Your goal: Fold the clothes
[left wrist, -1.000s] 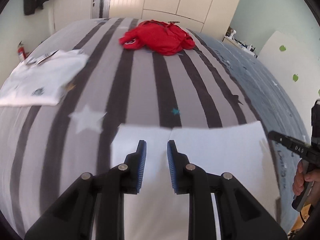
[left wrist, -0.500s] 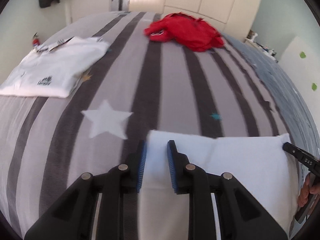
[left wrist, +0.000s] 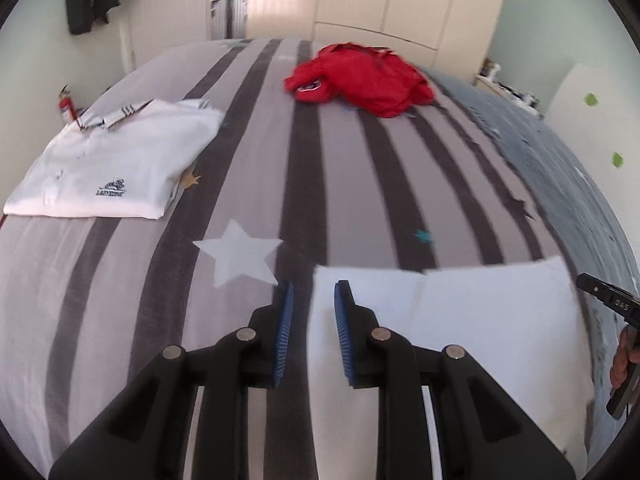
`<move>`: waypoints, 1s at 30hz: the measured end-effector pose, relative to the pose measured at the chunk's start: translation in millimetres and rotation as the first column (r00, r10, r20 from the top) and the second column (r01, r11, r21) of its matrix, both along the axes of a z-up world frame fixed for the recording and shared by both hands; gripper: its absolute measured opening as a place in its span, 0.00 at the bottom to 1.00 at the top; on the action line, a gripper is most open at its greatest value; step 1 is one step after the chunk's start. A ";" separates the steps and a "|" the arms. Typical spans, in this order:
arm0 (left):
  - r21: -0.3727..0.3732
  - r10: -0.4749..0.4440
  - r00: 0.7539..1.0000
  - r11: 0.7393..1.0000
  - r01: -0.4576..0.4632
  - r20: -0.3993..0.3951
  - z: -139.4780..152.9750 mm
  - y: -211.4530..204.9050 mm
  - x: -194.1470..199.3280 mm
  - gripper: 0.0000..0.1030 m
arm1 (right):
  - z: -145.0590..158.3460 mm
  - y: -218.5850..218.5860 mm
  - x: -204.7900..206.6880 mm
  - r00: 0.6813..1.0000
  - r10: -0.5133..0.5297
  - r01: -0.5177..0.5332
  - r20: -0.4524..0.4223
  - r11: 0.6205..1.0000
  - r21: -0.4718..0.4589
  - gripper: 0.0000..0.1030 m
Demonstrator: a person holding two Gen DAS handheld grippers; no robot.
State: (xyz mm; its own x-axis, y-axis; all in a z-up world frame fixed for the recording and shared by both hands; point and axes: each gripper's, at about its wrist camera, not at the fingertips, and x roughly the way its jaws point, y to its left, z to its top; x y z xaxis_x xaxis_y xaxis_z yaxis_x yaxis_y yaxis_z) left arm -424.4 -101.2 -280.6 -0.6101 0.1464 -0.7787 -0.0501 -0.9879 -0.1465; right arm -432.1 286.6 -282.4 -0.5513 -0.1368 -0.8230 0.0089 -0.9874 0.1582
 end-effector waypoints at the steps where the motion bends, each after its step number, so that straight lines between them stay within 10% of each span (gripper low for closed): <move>1: 0.013 -0.005 1.000 1.000 0.005 0.002 3.4 -1.3 7.6 0.18 | 3.1 2.3 9.1 1.000 -0.005 0.005 0.006 1.000 0.001 0.09; 7: 0.079 -0.001 0.998 0.997 -0.004 0.066 14.6 -16.0 79.4 0.18 | 23.0 19.1 94.5 0.999 -0.025 0.027 0.048 0.999 -0.047 0.27; 20: 0.062 0.041 0.974 0.997 -0.056 0.224 -6.6 -15.7 281.6 0.39 | -3.4 32.4 267.3 0.981 0.046 -0.037 0.187 0.998 -0.053 0.27; 30: 0.030 0.039 0.970 0.998 -0.048 0.238 -43.8 8.6 319.0 0.39 | -14.3 39.7 319.6 0.979 0.098 -0.084 0.180 0.993 -0.089 0.40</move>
State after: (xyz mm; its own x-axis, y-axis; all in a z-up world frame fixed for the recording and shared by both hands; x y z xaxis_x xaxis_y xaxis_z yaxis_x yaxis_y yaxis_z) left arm -105.4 -92.6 -324.4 -0.4148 0.1535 -0.8968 0.0330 -0.9825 -0.1834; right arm -112.5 326.2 -296.6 -0.3742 -0.2492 -0.8932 0.0615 -0.9678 0.2442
